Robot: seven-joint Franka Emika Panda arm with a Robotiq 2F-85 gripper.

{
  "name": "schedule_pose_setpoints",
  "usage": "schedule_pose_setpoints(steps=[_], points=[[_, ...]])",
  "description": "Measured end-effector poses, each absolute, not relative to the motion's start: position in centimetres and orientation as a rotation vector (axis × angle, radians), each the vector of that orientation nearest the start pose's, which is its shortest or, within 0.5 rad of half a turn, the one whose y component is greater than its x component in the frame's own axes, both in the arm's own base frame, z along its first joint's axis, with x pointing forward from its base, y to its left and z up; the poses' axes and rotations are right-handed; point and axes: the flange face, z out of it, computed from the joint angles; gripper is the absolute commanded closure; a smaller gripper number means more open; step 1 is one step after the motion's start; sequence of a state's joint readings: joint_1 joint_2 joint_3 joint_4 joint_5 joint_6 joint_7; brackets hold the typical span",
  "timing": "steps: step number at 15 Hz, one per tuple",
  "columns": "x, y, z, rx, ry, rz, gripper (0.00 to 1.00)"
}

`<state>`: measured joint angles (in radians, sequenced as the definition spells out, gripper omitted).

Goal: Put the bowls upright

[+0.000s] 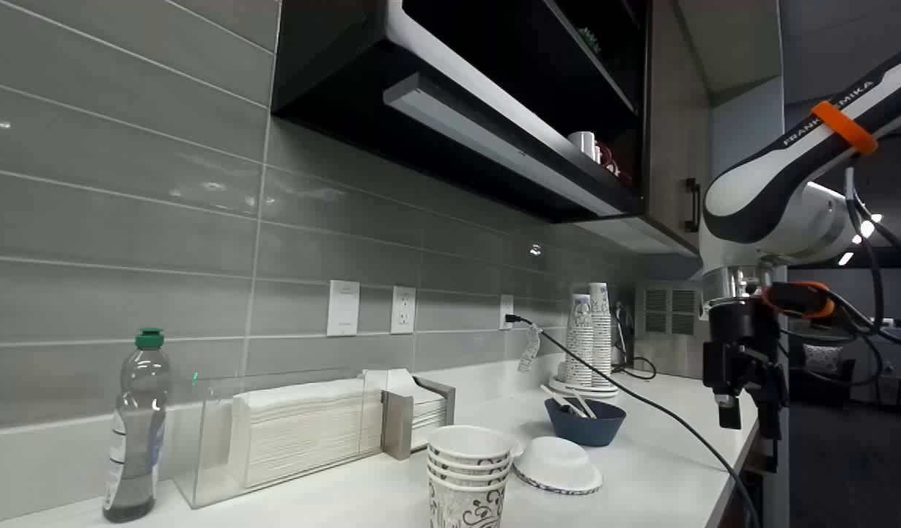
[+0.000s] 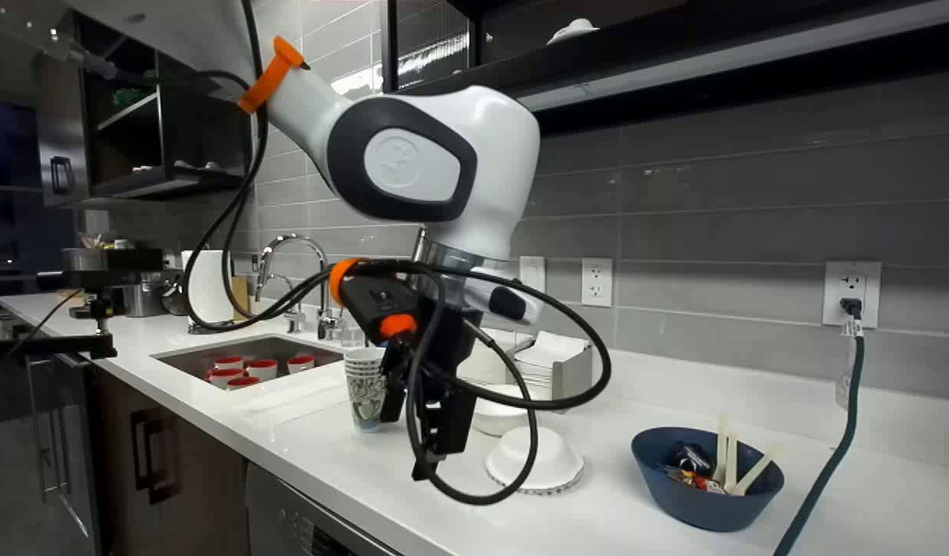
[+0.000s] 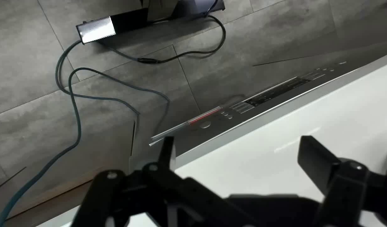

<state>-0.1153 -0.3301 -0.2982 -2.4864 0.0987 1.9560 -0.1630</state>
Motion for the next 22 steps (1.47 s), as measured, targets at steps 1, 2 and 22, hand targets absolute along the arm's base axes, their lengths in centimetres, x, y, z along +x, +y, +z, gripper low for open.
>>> schedule_pose_setpoints(steps=[1,2,22], points=[[37.6,-15.7,38.8,-2.871,0.393,0.229,0.00],[37.6,-15.7,38.8,-2.871,0.393,0.229,0.00],[46.1,-17.8,31.5,-2.726,0.490,0.251,0.00]])
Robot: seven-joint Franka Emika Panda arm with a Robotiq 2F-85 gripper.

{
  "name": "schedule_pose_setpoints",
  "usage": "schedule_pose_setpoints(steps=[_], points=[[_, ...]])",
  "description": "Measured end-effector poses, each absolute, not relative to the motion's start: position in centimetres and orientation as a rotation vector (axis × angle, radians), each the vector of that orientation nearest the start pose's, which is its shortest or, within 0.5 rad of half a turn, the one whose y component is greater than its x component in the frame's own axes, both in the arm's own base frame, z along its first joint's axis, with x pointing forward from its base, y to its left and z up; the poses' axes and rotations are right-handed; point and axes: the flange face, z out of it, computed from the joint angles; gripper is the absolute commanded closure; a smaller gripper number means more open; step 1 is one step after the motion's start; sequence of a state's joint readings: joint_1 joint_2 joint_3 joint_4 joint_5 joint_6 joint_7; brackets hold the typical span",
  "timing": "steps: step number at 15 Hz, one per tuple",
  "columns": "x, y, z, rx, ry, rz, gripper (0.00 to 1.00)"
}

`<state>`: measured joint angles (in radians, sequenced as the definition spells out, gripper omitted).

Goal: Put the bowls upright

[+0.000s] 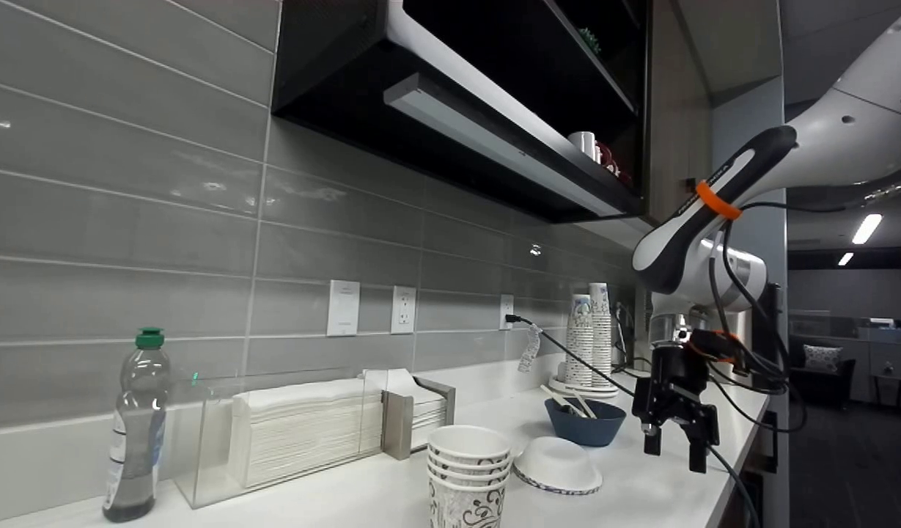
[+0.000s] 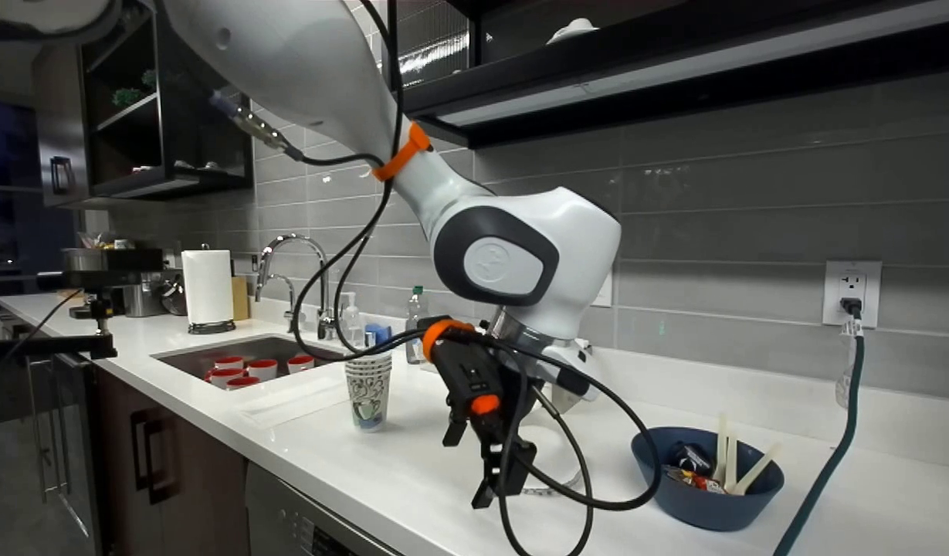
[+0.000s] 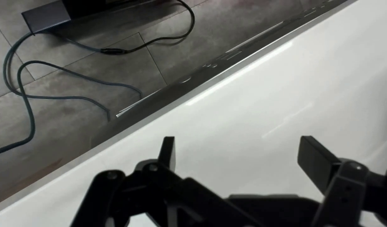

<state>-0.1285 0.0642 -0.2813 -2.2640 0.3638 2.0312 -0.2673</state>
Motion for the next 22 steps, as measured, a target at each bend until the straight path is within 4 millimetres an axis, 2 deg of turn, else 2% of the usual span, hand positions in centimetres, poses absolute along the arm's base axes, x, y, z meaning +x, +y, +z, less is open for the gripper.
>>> schedule_pose_setpoints(steps=[4,9,11,13,16,19,22], points=[[46.5,-17.9,31.4,-2.712,0.512,0.240,0.00],[49.9,-19.4,31.9,-2.626,0.635,0.116,0.00],[51.7,-19.7,32.2,-2.621,0.686,0.072,0.27],[53.4,-19.6,32.0,-2.630,0.753,0.035,0.43],[55.0,-19.5,30.7,-2.631,0.878,0.017,0.64],[55.5,-20.1,28.9,-2.615,1.004,0.027,0.82],[55.4,-21.0,28.5,-2.583,1.099,0.041,0.88]])
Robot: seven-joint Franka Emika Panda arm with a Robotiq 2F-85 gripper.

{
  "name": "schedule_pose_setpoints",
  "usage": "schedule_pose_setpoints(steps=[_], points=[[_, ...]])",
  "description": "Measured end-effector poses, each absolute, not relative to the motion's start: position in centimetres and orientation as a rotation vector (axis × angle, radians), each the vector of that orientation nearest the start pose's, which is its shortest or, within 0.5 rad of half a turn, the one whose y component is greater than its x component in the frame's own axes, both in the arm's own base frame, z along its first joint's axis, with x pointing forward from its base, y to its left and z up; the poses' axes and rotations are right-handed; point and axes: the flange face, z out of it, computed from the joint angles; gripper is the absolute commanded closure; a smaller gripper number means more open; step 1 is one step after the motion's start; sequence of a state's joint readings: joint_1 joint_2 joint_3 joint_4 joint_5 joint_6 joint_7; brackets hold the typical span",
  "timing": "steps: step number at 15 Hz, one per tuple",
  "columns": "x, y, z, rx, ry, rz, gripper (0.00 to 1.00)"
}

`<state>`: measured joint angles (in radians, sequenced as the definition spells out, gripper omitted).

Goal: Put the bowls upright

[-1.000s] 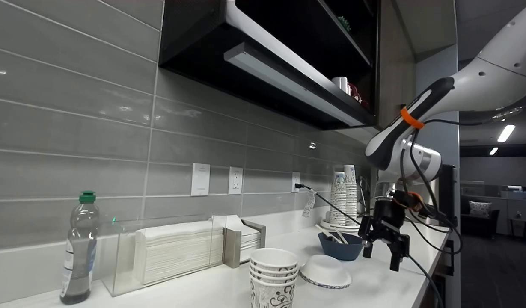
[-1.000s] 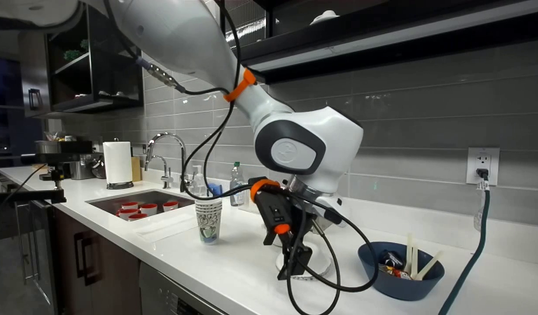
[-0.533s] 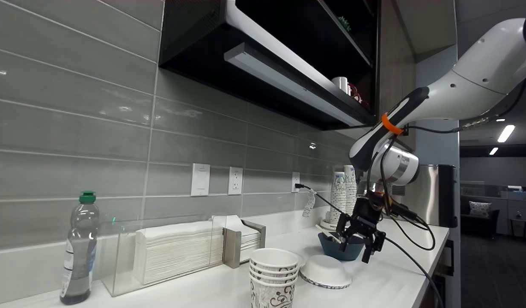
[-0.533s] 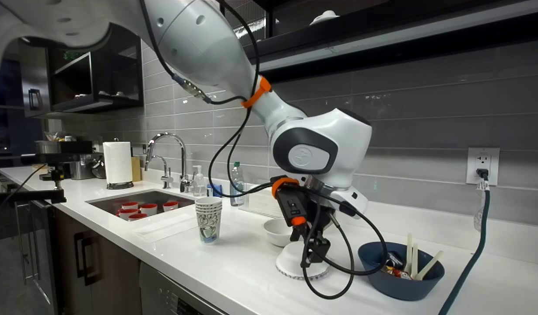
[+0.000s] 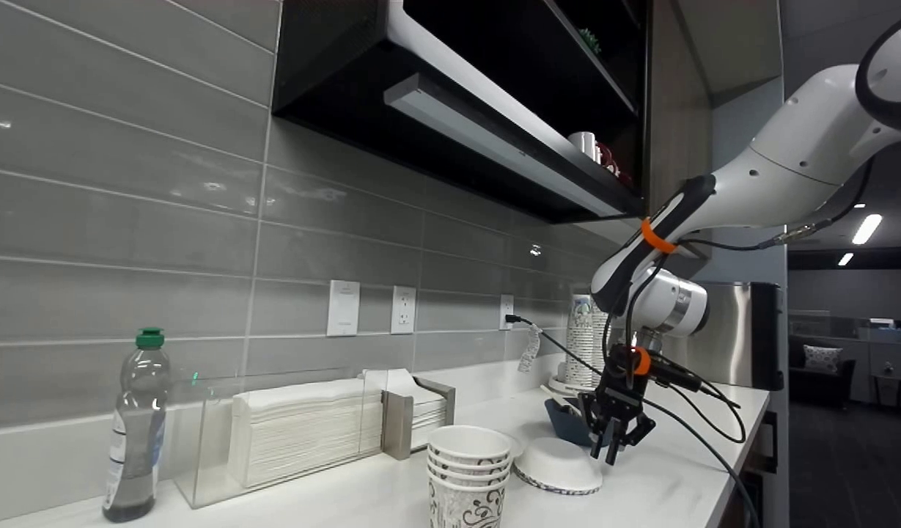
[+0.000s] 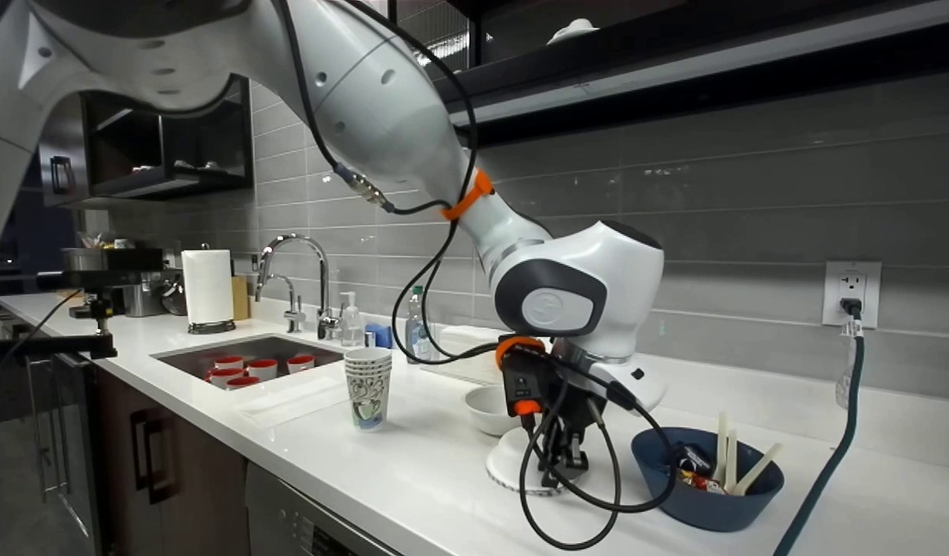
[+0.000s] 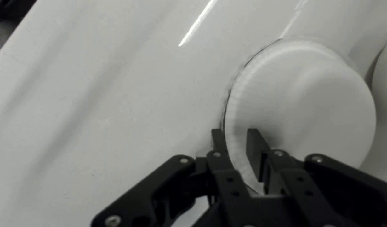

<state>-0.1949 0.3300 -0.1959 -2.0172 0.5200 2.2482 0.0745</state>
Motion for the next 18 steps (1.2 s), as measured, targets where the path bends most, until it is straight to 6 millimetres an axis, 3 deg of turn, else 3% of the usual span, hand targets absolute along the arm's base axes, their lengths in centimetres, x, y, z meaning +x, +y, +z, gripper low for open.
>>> schedule_pose_setpoints(steps=[9,14,18], points=[[55.7,-21.1,28.3,-2.583,1.165,0.016,0.85],[56.3,-20.1,28.4,-2.628,1.139,0.000,0.88],[56.5,-19.0,28.1,-2.687,1.109,0.014,0.84]])
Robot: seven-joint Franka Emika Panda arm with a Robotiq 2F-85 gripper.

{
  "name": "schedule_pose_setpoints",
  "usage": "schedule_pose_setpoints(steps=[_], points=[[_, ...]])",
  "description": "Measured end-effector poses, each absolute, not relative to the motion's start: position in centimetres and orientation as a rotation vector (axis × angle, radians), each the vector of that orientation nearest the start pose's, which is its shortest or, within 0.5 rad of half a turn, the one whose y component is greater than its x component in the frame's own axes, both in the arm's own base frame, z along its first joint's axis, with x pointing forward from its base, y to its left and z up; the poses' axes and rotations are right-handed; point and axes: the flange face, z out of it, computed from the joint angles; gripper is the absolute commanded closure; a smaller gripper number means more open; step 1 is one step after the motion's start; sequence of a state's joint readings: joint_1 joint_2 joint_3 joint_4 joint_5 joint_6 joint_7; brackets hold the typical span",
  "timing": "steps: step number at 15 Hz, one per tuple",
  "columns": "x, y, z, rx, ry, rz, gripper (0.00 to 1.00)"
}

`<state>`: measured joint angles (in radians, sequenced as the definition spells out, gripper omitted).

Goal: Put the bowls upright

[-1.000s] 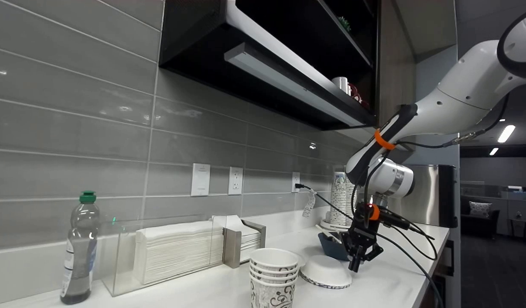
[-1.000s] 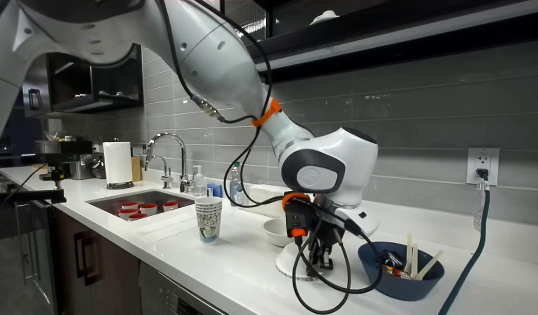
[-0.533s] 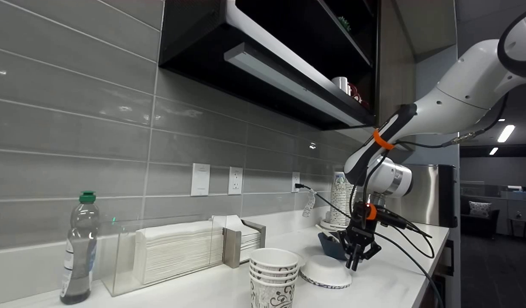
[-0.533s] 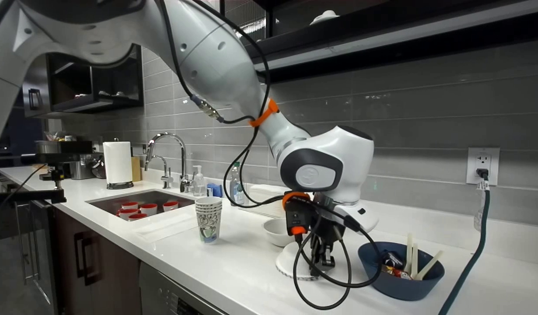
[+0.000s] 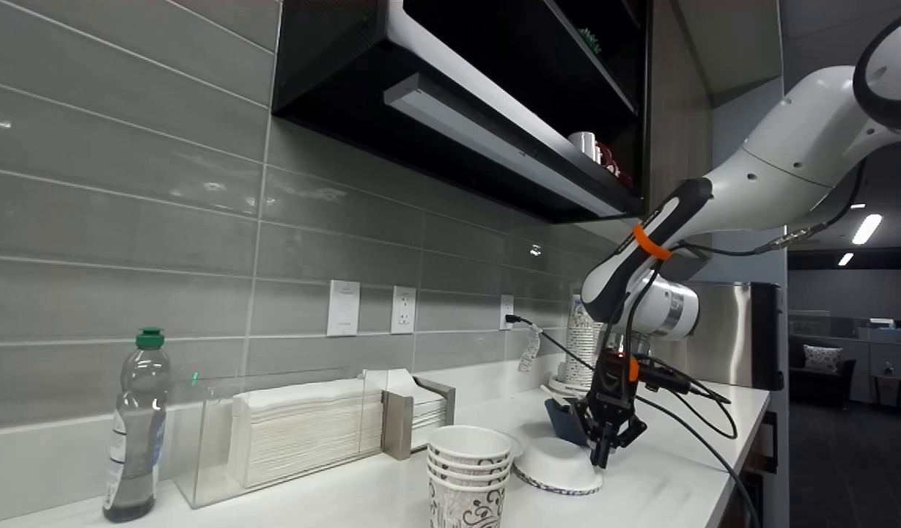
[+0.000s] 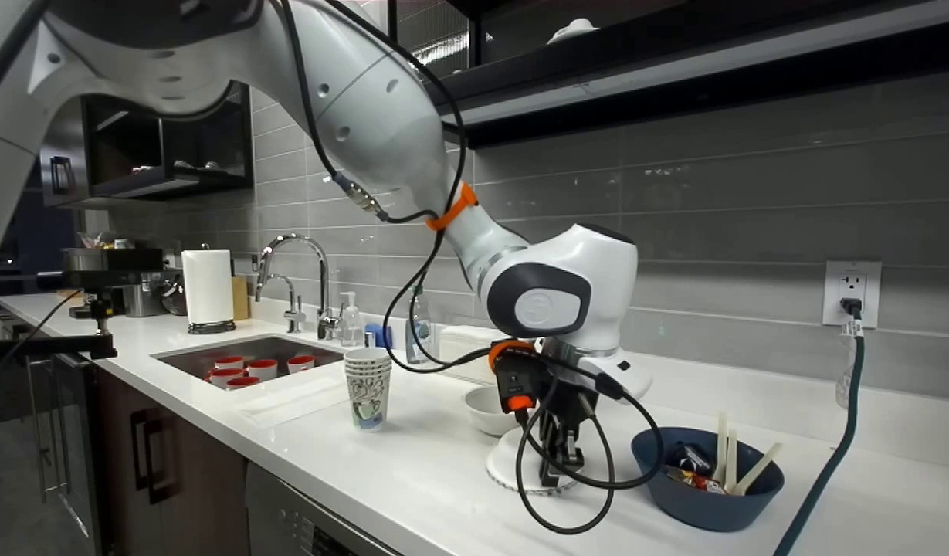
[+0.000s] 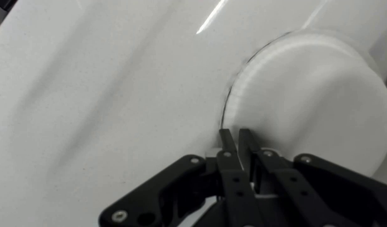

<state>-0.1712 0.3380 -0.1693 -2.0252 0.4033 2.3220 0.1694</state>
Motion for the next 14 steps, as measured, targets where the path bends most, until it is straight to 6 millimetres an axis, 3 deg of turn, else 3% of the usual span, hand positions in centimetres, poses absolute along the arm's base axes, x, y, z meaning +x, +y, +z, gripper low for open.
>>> schedule_pose_setpoints(steps=[8,12,13,14], points=[[56.5,-17.8,27.5,-2.780,1.069,-0.004,0.83],[56.5,-16.5,26.9,-2.810,1.059,-0.036,0.89],[56.6,-16.2,26.9,-2.825,1.059,-0.049,0.98],[56.6,-15.8,27.0,-2.838,1.057,-0.061,0.98]])
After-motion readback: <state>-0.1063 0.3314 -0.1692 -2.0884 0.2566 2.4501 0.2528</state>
